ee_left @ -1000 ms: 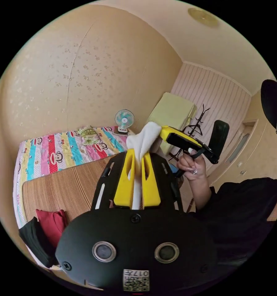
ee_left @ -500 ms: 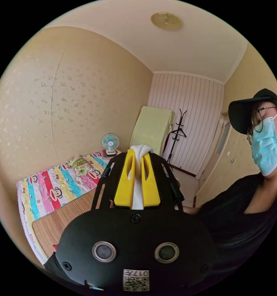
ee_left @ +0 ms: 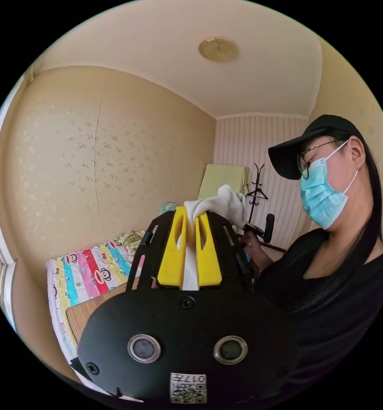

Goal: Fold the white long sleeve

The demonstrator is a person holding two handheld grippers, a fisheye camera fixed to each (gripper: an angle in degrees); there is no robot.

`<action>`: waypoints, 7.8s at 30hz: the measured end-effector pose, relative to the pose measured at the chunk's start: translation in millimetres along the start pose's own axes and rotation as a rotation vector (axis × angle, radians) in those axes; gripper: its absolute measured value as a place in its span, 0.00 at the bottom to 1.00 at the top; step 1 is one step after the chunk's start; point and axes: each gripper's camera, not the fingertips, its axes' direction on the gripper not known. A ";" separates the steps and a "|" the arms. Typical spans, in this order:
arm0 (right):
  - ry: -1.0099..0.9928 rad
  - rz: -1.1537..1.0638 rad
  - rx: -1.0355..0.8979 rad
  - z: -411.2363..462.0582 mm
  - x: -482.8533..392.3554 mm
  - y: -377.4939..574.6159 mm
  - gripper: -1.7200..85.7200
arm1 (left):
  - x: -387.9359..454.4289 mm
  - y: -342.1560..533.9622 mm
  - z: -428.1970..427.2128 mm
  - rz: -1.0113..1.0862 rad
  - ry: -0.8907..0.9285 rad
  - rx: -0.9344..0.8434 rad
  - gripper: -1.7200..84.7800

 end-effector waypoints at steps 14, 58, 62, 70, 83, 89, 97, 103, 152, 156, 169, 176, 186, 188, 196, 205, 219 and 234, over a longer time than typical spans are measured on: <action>0.257 -0.074 -0.847 365.7 156.4 155.1 0.03 | -409.2 53.7 273.3 -0.491 -0.252 -0.663 0.11; -0.288 0.084 -2.061 197.5 490.9 387.4 0.02 | -668.5 234.9 -60.5 -1.594 -0.589 0.353 0.06; -0.350 0.131 -2.012 204.8 522.9 355.6 0.02 | -684.2 67.8 2.9 -1.110 -0.477 0.220 0.06; -0.236 0.602 -1.560 271.5 669.2 244.7 0.04 | -608.6 -25.5 350.1 -0.752 0.075 -0.259 0.09; 0.382 1.939 -0.686 319.3 865.9 267.7 0.16 | -449.3 135.2 374.8 -1.109 0.374 -0.738 0.11; 0.702 2.077 -0.679 330.5 881.9 292.8 0.14 | -456.3 163.1 295.1 -1.126 0.217 -0.856 0.11; 0.668 1.125 -0.764 412.3 893.6 98.8 0.05 | -467.8 186.0 210.3 -1.301 -0.003 -0.725 0.10; 0.257 0.347 -0.595 443.4 653.2 -14.1 0.05 | -448.4 185.7 178.1 -1.340 -0.023 -0.650 0.10; -0.456 1.042 -0.886 393.1 544.5 167.5 0.05 | -772.1 120.2 100.5 -1.454 0.231 0.221 0.12; -0.417 0.844 -0.989 377.0 497.3 167.9 0.04 | -753.2 146.7 93.8 -1.495 0.022 0.090 0.15; 0.033 0.045 -1.544 311.9 437.8 308.8 0.02 | -649.3 311.4 121.2 -1.871 -0.065 0.083 0.17; -0.010 0.098 -1.529 290.4 458.2 293.7 0.02 | -662.4 162.1 188.7 -1.245 0.146 -0.088 0.08; 0.046 0.416 -1.499 173.2 545.8 260.7 0.03 | -473.7 95.9 360.8 -0.743 0.533 -0.506 0.14; -0.033 0.520 -1.499 138.7 567.2 259.5 0.05 | -475.6 117.8 344.1 -0.824 0.418 -0.469 0.15; -0.420 1.244 -1.182 70.9 619.7 276.7 0.19 | -503.8 284.5 359.1 -1.317 0.257 -0.780 0.22; -0.636 1.694 -0.824 90.4 626.0 307.2 0.30 | -390.5 262.5 336.3 -1.208 0.672 -0.764 0.09; -1.027 0.917 -0.492 108.1 707.8 19.0 0.22 | -285.5 151.2 226.6 -0.866 0.528 -0.806 0.14; 0.234 1.333 -0.691 -43.7 909.8 128.3 0.15 | -237.1 126.1 233.3 -0.994 0.370 -0.855 0.13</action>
